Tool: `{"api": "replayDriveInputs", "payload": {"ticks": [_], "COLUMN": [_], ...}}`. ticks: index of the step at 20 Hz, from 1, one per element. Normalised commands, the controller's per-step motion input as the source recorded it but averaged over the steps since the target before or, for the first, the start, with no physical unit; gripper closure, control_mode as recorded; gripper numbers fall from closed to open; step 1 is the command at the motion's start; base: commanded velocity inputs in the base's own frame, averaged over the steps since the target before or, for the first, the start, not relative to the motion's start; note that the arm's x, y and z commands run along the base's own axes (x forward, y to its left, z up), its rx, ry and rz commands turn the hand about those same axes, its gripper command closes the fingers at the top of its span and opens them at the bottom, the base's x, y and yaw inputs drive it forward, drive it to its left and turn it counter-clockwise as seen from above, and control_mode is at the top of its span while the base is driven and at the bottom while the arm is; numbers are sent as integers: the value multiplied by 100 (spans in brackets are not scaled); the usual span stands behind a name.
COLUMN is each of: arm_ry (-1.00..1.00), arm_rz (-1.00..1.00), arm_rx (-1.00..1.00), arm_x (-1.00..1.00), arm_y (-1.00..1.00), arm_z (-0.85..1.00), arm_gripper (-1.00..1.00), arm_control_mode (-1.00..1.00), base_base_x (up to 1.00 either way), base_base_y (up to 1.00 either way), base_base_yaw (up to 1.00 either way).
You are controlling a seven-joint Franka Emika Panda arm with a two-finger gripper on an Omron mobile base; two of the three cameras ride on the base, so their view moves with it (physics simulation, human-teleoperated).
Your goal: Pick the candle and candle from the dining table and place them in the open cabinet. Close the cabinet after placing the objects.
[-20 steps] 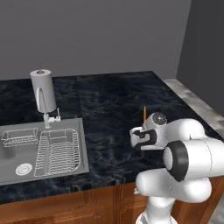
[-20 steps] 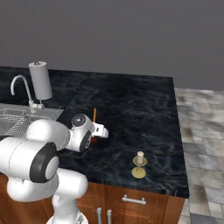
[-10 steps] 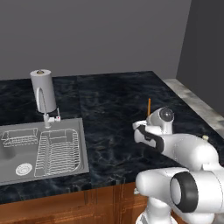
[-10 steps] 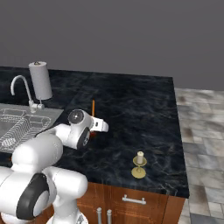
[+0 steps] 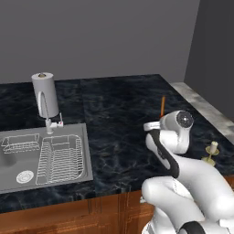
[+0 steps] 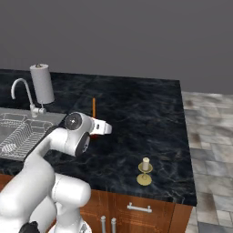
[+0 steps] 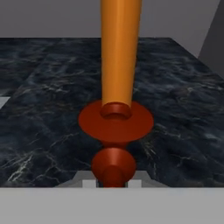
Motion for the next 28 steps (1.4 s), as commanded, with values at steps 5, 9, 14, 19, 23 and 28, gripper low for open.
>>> {"api": "replayDriveInputs", "payload": {"ticks": [5, 9, 14, 19, 23, 28], "arm_ry": [-8, -5, -5, -2, -3, -8], "arm_rz": [-6, -10, -13, -15, -14, -13], "arm_rx": [0, 0, 0, 0, -1, -5], "arm_x": [-43, -58, -52, -37, -41, -49], "arm_y": [0, 0, 0, 0, 0, 0], "arm_z": [17, 21, 34, 39, 25, 17], "arm_gripper": [100, 100, 100, 100, 100, 100], "arm_control_mode": [-100, -100, -100, -100, -100, -100], "base_base_x": [0, 0, 0, 0, 0, 0], "base_base_y": [0, 0, 0, 0, 0, 0], "base_base_yaw": [0, 0, 0, 0, 0, 0]}}
